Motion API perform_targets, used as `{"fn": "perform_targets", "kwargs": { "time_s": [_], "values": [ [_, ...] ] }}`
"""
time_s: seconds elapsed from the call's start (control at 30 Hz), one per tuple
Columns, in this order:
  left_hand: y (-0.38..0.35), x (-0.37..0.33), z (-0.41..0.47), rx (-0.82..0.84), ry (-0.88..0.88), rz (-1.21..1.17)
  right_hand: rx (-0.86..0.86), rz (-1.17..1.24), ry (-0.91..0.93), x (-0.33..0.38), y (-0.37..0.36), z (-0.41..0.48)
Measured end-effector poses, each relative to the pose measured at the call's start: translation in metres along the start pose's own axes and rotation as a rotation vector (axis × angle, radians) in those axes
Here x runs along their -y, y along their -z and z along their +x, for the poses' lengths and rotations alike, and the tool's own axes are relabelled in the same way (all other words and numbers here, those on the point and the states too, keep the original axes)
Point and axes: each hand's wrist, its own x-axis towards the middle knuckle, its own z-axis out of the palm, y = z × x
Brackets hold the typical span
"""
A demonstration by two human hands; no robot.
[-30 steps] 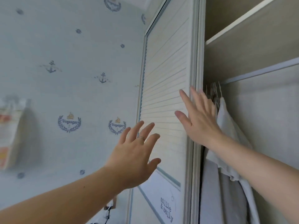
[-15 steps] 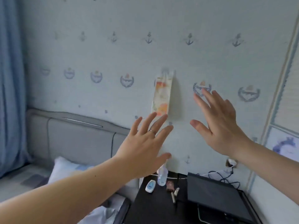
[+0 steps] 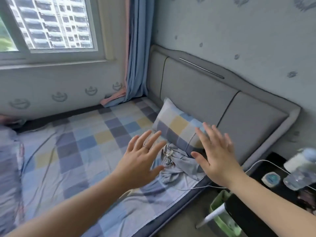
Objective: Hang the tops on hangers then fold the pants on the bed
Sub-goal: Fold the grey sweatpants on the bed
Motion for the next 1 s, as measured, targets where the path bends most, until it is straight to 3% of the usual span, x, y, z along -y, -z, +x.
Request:
{"fn": "perform_targets", "kwargs": {
  "time_s": [0.17, 0.47, 0.63, 0.8, 1.0],
  "values": [
    [-0.100, 0.056, 0.025, 0.177, 0.264, -0.139, 0.188, 0.069, -0.082, -0.044, -0.117, 0.075],
    [-0.303, 0.086, 0.048, 0.553, 0.530, -0.390, 0.623, 0.146, -0.283, -0.110, -0.330, 0.116],
    [-0.408, 0.101, 0.052, 0.682, 0.540, -0.472, 0.754, 0.147, -0.347, -0.136, -0.434, 0.117],
    [-0.532, 0.132, 0.069, 0.778, 0.430, -0.454, 0.854, 0.115, -0.406, -0.171, -0.542, 0.120],
    [-0.656, 0.145, 0.117, 0.708, 0.462, -0.555, 0.817, 0.075, -0.307, -0.199, -0.647, 0.144]
  ]
}}
